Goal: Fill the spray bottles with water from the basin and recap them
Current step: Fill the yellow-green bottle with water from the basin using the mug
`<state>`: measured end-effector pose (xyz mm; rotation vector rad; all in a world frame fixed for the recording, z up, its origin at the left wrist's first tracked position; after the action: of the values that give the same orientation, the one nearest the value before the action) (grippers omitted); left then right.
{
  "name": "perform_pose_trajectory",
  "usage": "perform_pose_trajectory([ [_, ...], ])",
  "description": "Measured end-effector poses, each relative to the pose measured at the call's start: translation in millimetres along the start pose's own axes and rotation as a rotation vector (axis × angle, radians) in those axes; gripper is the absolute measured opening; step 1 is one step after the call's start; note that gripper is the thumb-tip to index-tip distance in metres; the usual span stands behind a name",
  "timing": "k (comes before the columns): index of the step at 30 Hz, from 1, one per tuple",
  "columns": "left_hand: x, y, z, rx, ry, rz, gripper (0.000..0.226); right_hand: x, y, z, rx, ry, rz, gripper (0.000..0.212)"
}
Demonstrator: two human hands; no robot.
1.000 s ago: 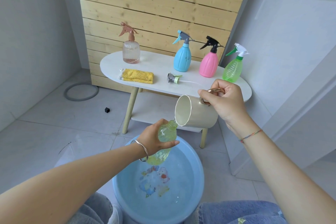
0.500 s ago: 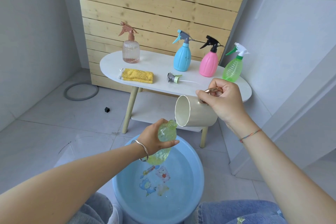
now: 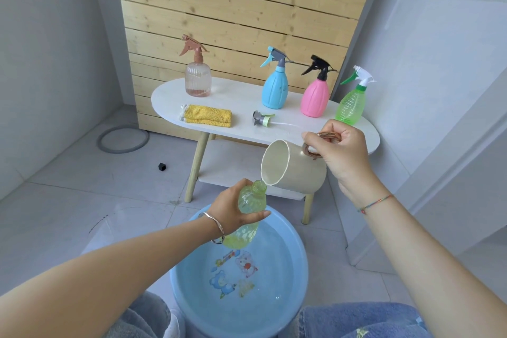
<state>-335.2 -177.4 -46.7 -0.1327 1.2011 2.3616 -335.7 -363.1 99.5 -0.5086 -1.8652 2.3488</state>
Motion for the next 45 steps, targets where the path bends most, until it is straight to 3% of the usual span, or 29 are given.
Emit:
perform_pose_trajectory([
  [4, -3.0, 5.1, 10.0, 0.037, 0.050, 0.002, 0.063, -16.2, 32.1, 18.4, -0.287, 0.087, -0.232, 0.043],
  [8, -11.1, 11.2, 20.9, 0.019, 0.072, -0.008, 0.067, -25.6, 62.4, 20.1, -0.568, 0.008, -0.414, 0.029],
  [12, -20.7, 16.1, 31.3, 0.035, 0.126, 0.013, 0.079, -27.1, 75.7, 19.5, -0.694, -0.006, -0.508, 0.061],
  [16, -47.3, 29.6, 47.8, 0.109, 0.232, 0.062, 0.107, -41.1, 76.1, 34.8, -0.868, 0.073, -0.535, 0.058],
  [18, -64.5, 36.3, 56.3, 0.121, 0.295, 0.059, 0.101, -51.9, 79.2, 42.5, -0.915, 0.115, -0.542, 0.056],
  [21, -93.4, 45.8, 63.7, 0.147, 0.351, 0.031, 0.073, -74.3, 84.7, 57.3, -0.936, 0.168, -0.540, 0.053],
  [27, -151.6, 52.4, 59.8, 0.142, 0.423, -0.016, 0.066, -132.8, 101.0, 99.5, -0.879, 0.288, -0.528, 0.033],
  [32, -195.7, 53.1, 50.6, 0.101, 0.452, -0.037, 0.054, -179.2, 135.7, 121.1, -0.777, 0.368, -0.570, 0.033],
  [40, -232.5, 36.6, 40.8, 0.127, 0.475, -0.057, 0.059, -219.3, 189.7, 124.0, -0.756, 0.415, -0.617, 0.034],
  [45, -242.5, 23.5, 33.8, 0.122, 0.445, -0.037, 0.040, -237.1, 208.8, 120.0, -0.727, 0.392, -0.606, 0.034],
])
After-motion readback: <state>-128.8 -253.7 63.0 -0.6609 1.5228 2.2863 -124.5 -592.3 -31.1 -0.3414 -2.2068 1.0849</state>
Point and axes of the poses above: each hand's wrist, its own x-axis away from the middle knuckle, its own z-axis out of the back of the hand, y = z × x, the point moved 6 cm from there along -x, towards the middle knuckle, and after that the axes turned 13 degrees about -z, right-handed, at the moved point
